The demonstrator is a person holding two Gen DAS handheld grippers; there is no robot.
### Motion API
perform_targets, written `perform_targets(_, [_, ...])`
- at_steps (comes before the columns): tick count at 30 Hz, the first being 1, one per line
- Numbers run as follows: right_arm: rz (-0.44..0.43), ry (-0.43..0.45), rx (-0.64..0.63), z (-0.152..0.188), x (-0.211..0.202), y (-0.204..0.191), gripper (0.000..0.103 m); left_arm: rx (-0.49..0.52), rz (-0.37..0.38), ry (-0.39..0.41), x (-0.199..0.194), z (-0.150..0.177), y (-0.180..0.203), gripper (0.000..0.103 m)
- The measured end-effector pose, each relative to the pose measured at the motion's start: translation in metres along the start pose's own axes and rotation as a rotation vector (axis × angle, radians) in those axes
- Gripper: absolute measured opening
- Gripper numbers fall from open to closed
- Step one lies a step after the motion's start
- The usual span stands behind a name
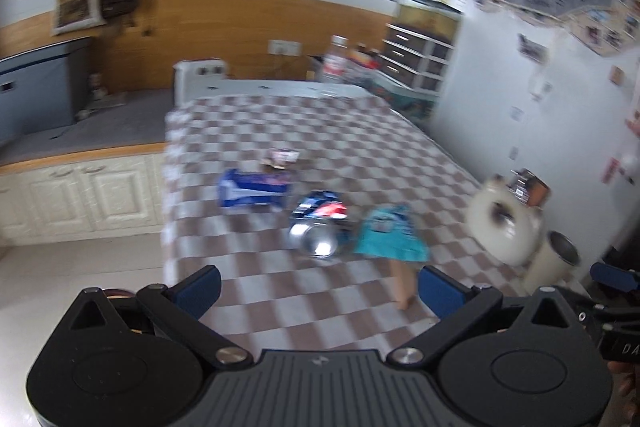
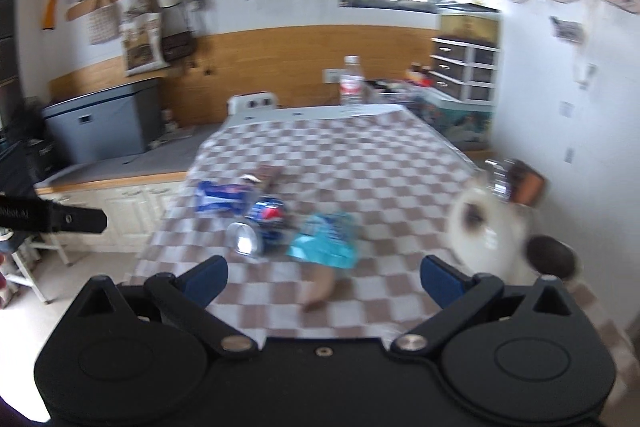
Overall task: Collect trash
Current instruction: 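Withdraw both open grippers from the bin back over the table, then grasp the wooden stick with the left gripper while the right grasps the clear zip bag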
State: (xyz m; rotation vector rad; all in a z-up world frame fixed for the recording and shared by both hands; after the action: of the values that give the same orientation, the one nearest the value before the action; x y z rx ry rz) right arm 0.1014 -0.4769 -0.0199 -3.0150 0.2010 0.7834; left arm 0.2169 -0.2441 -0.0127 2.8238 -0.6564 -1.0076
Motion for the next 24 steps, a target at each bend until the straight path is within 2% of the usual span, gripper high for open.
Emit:
perform_targets(6, [0.079, -0.052, 0.032, 0.033, 0.004, 0.043, 0.103, 0.043, 0.106, -0.062, 0.039, -0.003, 0.042, 0.103])
perform_targets(10, [0.128, -0.108, -0.014, 0.060, 0.016, 0.051, 0.103, 0.059, 0.159, -0.126, 0.067, -0.003, 0.062, 0.103])
perform_targets(12, [0.161, -0.139, -0.044, 0.072, 0.023, 0.050, 0.098, 0.057, 0.170, -0.161, 0.081, -0.002, 0.069, 0.103])
perform_targets(14, [0.171, -0.165, -0.075, 0.080, 0.031, 0.047, 0.085, 0.042, 0.173, -0.191, 0.094, -0.002, 0.073, 0.103])
perform_targets(15, [0.180, -0.179, -0.093, 0.083, 0.035, 0.044, 0.083, 0.034, 0.172, -0.206, 0.100, -0.003, 0.074, 0.103])
perform_targets(17, [0.208, -0.186, -0.144, 0.088, 0.042, 0.036, 0.075, 0.020, 0.166, -0.236, 0.113, -0.004, 0.077, 0.102])
perform_targets(24, [0.258, -0.176, -0.467, 0.099, 0.062, -0.007, 0.066, -0.010, 0.171, -0.308, 0.150, -0.007, 0.087, 0.100])
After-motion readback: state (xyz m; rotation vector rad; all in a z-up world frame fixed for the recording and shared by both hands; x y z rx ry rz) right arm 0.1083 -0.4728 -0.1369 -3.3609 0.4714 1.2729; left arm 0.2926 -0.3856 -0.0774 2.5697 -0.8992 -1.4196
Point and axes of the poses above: each gripper's, at about its wrist camera, not at the fingertips, and x roughly the way its jaws point, y to its right, z to its underside, the point moved 2 cm from there along x, roughly the way its jaws point, and after that the axes turned 3 degrees about -x, right-handed, at the moved point
